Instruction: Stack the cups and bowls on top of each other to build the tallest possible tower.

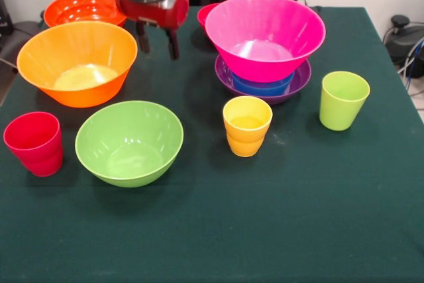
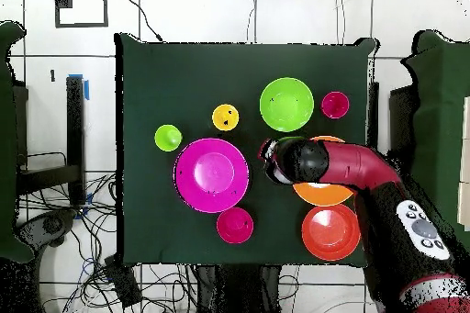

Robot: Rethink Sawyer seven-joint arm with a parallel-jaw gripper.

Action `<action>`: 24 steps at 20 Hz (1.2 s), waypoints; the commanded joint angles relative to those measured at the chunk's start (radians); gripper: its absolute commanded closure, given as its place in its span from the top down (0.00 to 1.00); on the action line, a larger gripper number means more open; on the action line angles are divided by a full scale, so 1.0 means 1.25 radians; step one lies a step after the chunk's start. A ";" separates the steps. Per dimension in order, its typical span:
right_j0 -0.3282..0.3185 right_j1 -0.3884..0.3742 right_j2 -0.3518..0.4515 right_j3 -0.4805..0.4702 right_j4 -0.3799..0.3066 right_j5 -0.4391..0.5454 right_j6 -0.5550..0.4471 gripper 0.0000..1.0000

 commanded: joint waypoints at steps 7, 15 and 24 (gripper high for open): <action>-0.026 -0.155 -0.024 0.301 -0.046 -0.115 0.007 1.00; -0.040 -0.096 -0.022 0.271 -0.070 -0.146 -0.019 1.00; -0.045 -0.054 -0.005 0.198 -0.080 -0.108 -0.057 1.00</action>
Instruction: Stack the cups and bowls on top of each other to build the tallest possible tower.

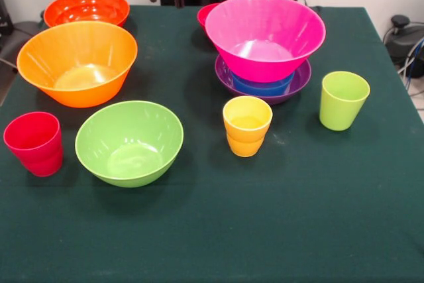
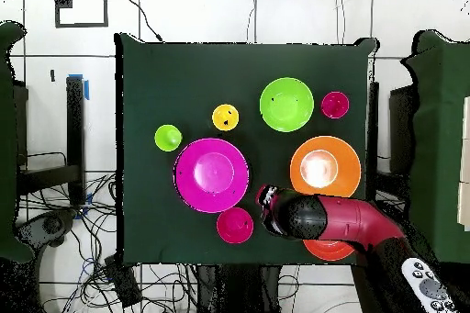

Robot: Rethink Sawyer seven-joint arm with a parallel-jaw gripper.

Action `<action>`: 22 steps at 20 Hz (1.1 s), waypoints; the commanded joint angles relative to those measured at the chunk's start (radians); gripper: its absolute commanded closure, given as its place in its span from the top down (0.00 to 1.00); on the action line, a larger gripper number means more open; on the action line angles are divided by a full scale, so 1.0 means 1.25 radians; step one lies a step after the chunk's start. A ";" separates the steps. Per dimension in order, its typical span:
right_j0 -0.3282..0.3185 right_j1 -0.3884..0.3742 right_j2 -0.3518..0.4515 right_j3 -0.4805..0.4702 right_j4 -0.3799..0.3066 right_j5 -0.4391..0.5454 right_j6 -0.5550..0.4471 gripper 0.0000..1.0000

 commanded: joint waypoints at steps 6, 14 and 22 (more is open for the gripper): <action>0.013 0.073 0.036 -0.072 -0.049 0.036 -0.075 1.00; 0.041 0.085 0.044 -0.117 -0.038 0.064 -0.076 1.00; 0.040 0.126 0.070 -0.191 -0.040 0.107 -0.133 1.00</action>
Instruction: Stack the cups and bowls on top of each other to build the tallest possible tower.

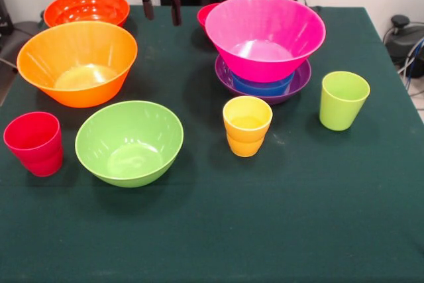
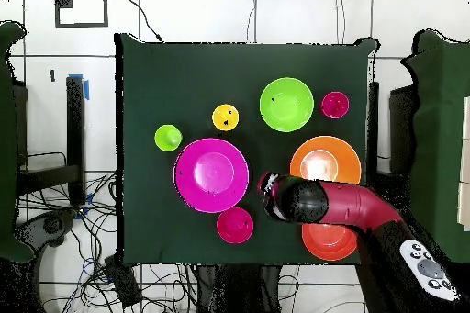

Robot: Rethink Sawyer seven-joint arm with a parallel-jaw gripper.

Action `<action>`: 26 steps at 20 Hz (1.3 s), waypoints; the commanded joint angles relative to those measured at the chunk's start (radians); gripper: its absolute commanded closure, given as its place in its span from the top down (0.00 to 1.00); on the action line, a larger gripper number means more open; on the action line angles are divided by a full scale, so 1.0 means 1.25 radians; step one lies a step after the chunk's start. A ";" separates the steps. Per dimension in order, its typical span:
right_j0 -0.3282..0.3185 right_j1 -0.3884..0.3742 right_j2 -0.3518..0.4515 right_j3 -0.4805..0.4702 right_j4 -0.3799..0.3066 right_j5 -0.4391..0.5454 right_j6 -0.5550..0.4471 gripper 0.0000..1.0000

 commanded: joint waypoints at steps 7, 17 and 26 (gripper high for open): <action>0.026 0.112 0.095 -0.183 -0.045 0.148 -0.172 1.00; 0.050 0.146 0.126 -0.270 -0.051 0.224 -0.191 1.00; 0.040 0.184 0.164 -0.329 -0.057 0.264 -0.232 1.00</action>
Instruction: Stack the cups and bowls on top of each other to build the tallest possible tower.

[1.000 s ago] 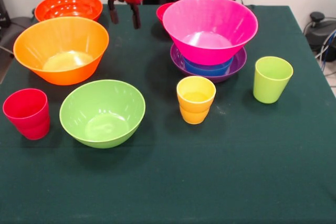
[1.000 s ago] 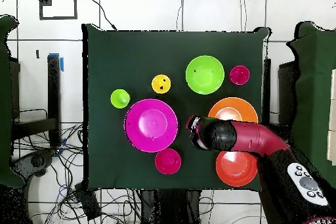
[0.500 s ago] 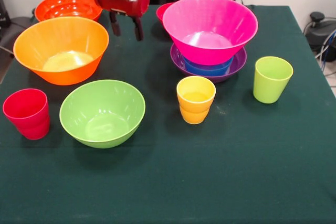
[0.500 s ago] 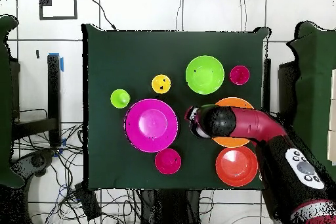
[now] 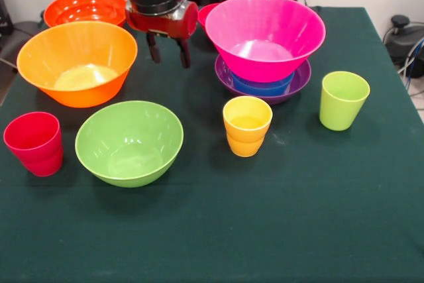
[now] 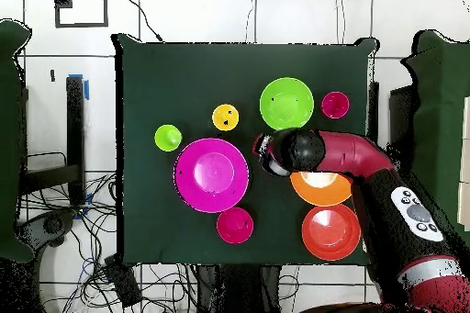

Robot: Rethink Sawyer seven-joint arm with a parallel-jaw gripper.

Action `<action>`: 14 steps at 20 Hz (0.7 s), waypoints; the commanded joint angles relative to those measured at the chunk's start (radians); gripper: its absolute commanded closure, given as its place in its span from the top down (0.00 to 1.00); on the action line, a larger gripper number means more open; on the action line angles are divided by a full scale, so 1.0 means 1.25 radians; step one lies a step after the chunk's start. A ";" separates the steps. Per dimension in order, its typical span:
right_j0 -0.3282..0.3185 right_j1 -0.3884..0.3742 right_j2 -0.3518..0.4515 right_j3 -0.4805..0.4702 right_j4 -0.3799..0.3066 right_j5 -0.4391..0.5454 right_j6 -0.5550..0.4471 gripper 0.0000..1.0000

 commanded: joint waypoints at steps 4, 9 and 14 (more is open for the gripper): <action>0.028 0.065 0.085 -0.150 -0.063 0.134 -0.254 1.00; 0.048 0.092 0.093 -0.222 -0.071 0.180 -0.255 1.00; 0.053 0.125 0.107 -0.278 -0.082 0.181 -0.268 1.00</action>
